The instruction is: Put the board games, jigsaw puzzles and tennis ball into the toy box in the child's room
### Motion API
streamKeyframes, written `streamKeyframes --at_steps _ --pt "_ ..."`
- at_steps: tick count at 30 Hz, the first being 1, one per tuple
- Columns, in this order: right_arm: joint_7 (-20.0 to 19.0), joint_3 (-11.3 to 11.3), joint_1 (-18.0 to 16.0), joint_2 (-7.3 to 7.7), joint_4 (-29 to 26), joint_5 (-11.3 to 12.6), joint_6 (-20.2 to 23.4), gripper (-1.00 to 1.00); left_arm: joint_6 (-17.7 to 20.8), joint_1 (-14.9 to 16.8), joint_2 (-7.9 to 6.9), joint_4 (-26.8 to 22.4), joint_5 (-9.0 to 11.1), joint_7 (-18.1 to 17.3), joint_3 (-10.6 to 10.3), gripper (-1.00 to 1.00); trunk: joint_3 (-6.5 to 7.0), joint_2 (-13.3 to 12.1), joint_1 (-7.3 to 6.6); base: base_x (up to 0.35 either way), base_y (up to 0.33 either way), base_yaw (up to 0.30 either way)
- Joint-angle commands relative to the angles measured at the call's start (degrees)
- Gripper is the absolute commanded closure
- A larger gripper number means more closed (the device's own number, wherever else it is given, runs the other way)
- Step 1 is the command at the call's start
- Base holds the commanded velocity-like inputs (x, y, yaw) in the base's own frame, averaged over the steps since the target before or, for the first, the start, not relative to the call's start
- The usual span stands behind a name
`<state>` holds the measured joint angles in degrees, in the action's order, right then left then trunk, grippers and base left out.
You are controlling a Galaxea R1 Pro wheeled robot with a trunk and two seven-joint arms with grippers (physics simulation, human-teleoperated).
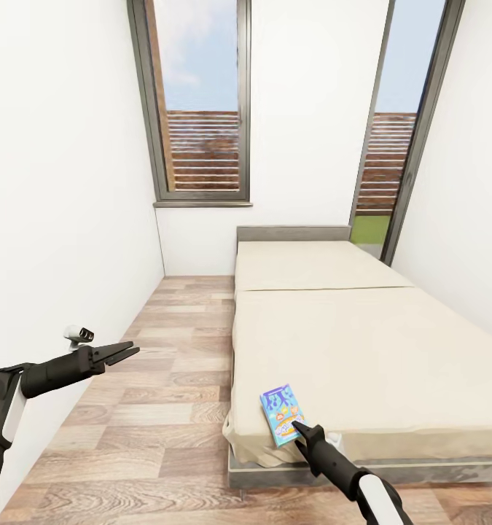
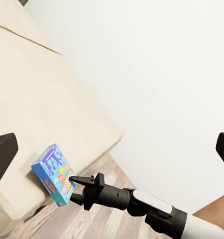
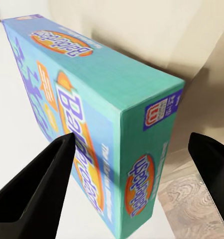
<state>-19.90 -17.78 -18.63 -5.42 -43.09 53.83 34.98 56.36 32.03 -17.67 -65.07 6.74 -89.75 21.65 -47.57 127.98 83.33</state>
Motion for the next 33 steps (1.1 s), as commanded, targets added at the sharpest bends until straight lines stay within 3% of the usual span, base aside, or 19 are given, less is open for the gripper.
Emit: streamKeyframes --at_steps 1,33 --pt "-0.2 -0.3 -1.6 -0.12 0.0 0.5 0.2 1.0 0.6 0.1 0.0 0.0 -0.1 -0.3 0.0 -1.0 -0.05 0.0 0.0 -0.034 0.0 0.0" --pt "-0.2 -0.3 -1.6 -0.12 0.0 0.5 0.2 1.0 0.6 0.1 0.0 0.0 0.0 -0.3 0.0 -1.0 -0.05 0.0 0.0 -0.03 0.0 0.0"
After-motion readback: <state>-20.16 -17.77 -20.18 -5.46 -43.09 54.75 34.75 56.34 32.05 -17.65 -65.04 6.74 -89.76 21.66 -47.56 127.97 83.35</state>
